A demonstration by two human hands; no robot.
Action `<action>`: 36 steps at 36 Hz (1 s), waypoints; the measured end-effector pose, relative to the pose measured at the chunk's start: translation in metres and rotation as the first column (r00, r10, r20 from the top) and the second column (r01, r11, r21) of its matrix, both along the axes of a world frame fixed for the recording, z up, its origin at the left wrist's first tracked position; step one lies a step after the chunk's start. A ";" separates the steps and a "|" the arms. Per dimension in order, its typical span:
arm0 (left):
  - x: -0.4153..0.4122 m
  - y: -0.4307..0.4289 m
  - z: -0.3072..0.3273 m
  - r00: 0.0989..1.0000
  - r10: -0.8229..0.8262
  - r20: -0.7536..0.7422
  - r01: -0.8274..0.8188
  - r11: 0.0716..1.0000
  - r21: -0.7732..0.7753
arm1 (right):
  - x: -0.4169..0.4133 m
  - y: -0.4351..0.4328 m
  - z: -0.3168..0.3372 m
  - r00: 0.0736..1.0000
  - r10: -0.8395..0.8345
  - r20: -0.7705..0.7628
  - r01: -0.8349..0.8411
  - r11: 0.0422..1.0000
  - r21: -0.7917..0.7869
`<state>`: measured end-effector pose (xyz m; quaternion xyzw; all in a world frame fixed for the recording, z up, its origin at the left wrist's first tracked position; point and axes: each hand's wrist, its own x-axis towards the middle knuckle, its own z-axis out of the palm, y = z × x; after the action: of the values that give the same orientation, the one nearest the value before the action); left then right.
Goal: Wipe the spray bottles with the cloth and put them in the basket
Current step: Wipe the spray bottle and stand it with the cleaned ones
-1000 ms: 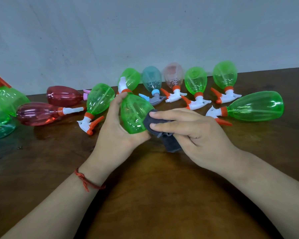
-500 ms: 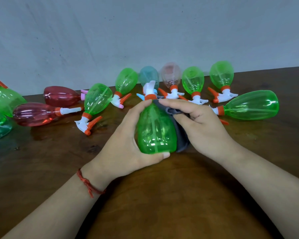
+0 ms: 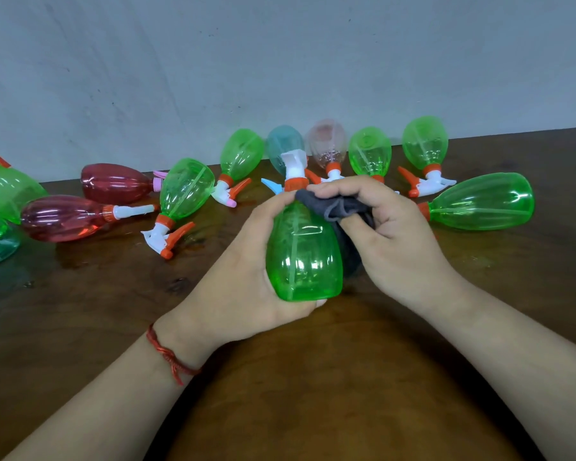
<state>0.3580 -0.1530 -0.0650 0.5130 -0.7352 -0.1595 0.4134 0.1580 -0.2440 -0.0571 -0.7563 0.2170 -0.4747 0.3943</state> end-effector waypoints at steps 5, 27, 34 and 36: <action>-0.001 0.001 0.000 0.991 0.079 -0.104 -0.080 0.997 -0.006 | -0.001 0.002 -0.001 0.998 -0.015 -0.057 0.008 0.992 -0.126; 0.004 0.002 0.002 0.982 0.111 -0.156 -0.103 0.993 0.054 | -0.001 0.004 -0.003 0.987 -0.091 -0.134 0.056 0.967 -0.248; 0.000 0.005 0.000 0.994 -0.002 -0.113 0.005 1.000 0.026 | 0.000 -0.004 -0.001 0.993 -0.120 -0.017 0.118 0.987 -0.112; 0.000 0.006 0.000 0.988 -0.025 -0.154 0.029 0.999 0.029 | 0.000 -0.006 -0.001 0.994 -0.101 0.028 0.102 0.995 -0.021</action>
<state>0.3578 -0.1467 -0.0654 0.4957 -0.7055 -0.2156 0.4583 0.1583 -0.2500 -0.0577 -0.7422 0.2444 -0.5069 0.3640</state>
